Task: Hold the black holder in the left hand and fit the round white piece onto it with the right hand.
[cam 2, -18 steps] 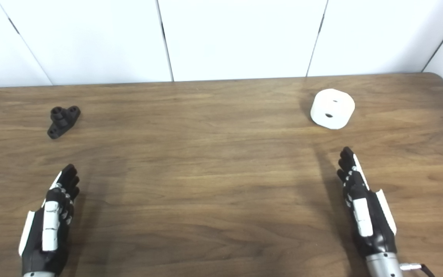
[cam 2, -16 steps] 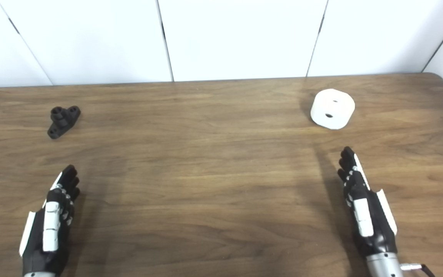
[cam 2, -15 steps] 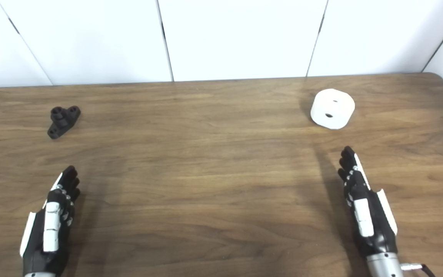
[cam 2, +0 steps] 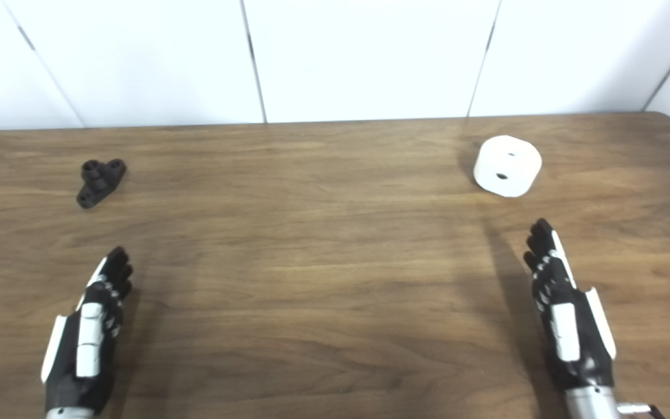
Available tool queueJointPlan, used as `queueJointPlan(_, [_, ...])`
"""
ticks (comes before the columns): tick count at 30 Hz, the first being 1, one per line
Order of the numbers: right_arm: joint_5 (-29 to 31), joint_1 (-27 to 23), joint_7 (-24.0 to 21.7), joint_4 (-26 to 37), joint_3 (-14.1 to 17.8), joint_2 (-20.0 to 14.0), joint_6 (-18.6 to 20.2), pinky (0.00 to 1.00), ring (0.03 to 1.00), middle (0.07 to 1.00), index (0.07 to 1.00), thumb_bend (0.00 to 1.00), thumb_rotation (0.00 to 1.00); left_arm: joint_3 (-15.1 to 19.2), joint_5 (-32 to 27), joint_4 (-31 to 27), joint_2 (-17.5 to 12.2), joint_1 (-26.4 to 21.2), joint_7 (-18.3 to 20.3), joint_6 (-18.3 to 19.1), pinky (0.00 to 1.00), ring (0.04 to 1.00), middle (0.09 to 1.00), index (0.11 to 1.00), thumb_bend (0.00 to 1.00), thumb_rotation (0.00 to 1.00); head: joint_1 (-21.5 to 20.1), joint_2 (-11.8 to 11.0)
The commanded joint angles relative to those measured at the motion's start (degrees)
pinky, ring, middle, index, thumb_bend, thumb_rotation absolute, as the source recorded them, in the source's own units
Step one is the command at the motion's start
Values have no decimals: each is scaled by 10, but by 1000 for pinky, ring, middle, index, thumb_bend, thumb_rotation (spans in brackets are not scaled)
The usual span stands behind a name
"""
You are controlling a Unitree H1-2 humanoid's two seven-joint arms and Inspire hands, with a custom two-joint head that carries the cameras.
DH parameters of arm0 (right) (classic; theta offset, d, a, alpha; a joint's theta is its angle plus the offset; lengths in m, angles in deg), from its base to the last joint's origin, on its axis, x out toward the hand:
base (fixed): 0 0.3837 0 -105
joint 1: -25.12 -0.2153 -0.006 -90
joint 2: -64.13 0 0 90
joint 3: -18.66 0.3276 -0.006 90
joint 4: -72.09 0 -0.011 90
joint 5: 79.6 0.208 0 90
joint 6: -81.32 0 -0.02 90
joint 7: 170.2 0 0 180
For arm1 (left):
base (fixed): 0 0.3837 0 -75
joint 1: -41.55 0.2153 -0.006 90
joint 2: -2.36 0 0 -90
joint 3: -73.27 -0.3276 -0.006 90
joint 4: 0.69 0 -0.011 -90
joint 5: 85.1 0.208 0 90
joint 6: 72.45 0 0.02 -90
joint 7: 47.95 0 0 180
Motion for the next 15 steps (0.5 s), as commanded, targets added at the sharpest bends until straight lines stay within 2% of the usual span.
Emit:
queueJointPlan(1, [7, 1, -6, -32, 10, -16, -23, 1000, 1000, 1000, 1000, 656, 1000, -10, 14, -8, 37, 11, -8, -26, 1000, 959, 959, 942, 555, 940, 12, -8])
queueJointPlan(7, [9, 4, -10, -62, 12, -27, -40, 1000, 1000, 1000, 1000, 680, 1000, -34, 33, 8, 39, 24, -15, -50, 1000, 978, 965, 942, 539, 956, 51, -48])
queueJointPlan(10, [13, 7, -13, -67, 12, -30, -38, 1000, 1000, 1000, 1000, 697, 1000, -41, 45, 21, 42, 27, -23, -69, 992, 967, 958, 939, 477, 938, 65, -62])
queueJointPlan(15, [20, 10, -18, -74, 13, -34, -40, 1000, 1000, 1000, 1000, 755, 1000, -52, 64, 36, 43, 32, -32, -89, 965, 958, 956, 933, 481, 903, 85, -82])
